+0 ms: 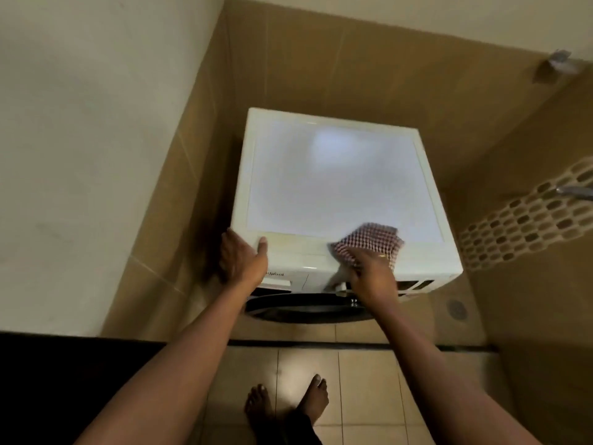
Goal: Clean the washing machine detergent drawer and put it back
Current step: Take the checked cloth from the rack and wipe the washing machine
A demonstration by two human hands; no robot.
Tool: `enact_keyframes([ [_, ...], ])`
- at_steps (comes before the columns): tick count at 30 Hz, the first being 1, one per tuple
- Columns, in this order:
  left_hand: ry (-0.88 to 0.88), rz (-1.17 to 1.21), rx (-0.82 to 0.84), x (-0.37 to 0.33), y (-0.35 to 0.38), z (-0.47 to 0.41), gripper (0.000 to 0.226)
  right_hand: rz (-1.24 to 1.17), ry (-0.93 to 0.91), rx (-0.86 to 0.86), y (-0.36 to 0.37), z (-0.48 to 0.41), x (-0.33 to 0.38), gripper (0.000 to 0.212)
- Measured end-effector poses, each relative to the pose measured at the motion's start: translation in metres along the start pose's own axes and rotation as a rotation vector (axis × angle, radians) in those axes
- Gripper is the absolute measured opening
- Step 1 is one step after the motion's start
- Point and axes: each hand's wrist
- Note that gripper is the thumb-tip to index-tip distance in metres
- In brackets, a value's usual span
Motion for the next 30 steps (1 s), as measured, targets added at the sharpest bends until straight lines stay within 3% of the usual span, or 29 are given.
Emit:
enact_keyframes([
  [3,0.014,-0.151,0.118,-0.001,0.001,-0.001,0.132,0.016,0.048,-0.018,0.043,-0.002,0.022,0.042],
  [5,0.021,-0.206,0.16,0.001,0.001,-0.005,0.147,0.132,-0.034,-0.07,0.053,-0.01,0.031,0.037],
  [8,0.049,-0.25,0.214,0.006,-0.001,-0.009,0.154,0.197,-0.103,-0.104,0.055,-0.033,0.018,0.038],
  [13,0.056,-0.248,0.279,0.011,0.001,-0.017,0.152,0.082,0.217,-0.272,0.064,-0.062,0.024,0.049],
  [16,0.036,-0.277,0.3,0.008,0.001,-0.019,0.152,0.169,-0.058,-0.075,0.078,-0.035,0.045,0.056],
  [18,0.016,-0.295,0.329,0.005,0.0,-0.02,0.154,0.23,-0.174,-0.034,0.067,-0.036,0.029,0.058],
  [22,-0.008,-0.317,0.392,-0.001,-0.005,-0.024,0.153,0.219,0.173,-0.221,0.053,-0.086,0.007,0.055],
  [24,-0.015,-0.326,0.422,-0.003,-0.007,-0.024,0.152,0.2,0.239,-0.221,0.067,-0.108,0.026,0.057],
  [27,-0.024,-0.311,0.441,-0.003,-0.01,-0.025,0.152,0.16,-0.109,-0.073,0.09,-0.099,0.068,0.057],
  [29,-0.009,-0.298,0.42,-0.002,-0.01,-0.024,0.151,0.135,-0.434,0.094,0.087,-0.075,0.068,0.06],
  [30,-0.007,-0.289,0.422,-0.002,-0.011,-0.025,0.15,0.115,-0.499,0.145,0.082,-0.07,0.056,0.061],
])
Point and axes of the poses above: each hand's wrist, its own z-axis away from the middle knuckle, its own y-axis out of the palm, x = y × z, and after that the axes turned 4 degrees about -z, right-handed
